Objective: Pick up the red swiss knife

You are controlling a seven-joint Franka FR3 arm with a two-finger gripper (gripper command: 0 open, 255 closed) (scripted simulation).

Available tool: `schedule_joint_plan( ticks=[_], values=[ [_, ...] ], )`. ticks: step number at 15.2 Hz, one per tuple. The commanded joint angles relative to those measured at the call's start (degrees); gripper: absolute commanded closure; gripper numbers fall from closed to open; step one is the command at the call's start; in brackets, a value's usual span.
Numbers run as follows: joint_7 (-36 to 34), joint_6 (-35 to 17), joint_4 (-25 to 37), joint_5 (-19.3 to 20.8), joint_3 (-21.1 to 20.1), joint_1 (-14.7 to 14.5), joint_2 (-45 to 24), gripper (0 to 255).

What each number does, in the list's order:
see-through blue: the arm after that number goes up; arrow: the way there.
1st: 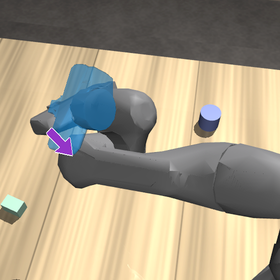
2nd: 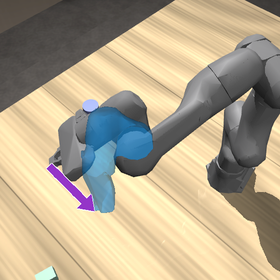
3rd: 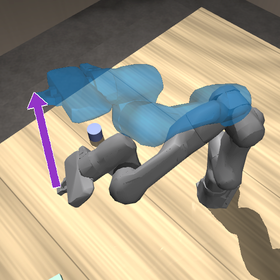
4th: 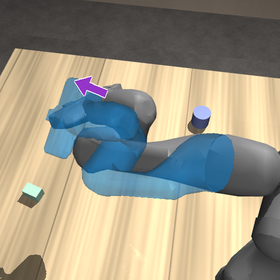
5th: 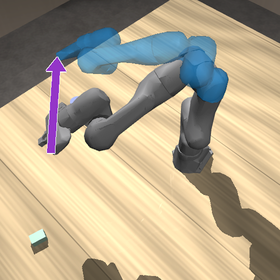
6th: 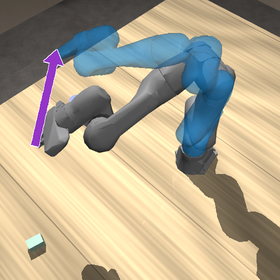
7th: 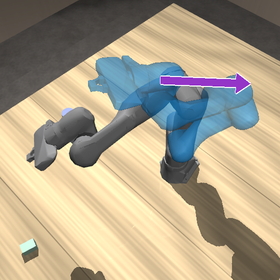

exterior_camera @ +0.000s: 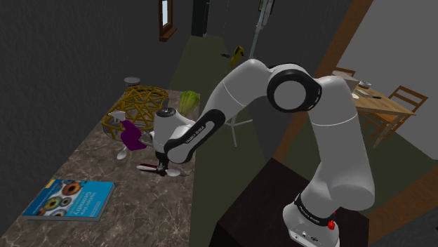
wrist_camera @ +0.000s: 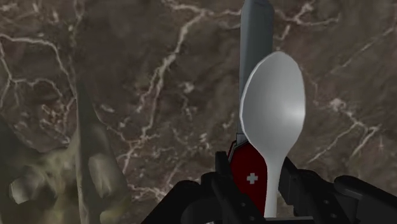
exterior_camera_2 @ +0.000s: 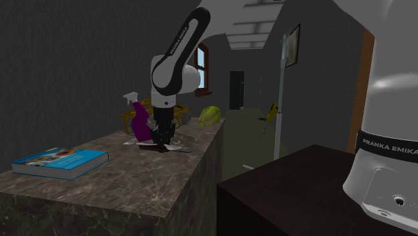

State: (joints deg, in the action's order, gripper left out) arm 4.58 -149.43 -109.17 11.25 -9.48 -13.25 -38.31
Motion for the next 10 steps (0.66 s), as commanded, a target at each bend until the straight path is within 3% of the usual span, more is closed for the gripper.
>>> schedule_joint_plan(
  ticks=[1,10],
  values=[
    [0.23,1.10,-0.17,-0.30,-0.31,0.24,1.26,255],
    [0.96,4.68,-1.03,-1.39,-1.34,1.01,5.71,255]
  ],
)
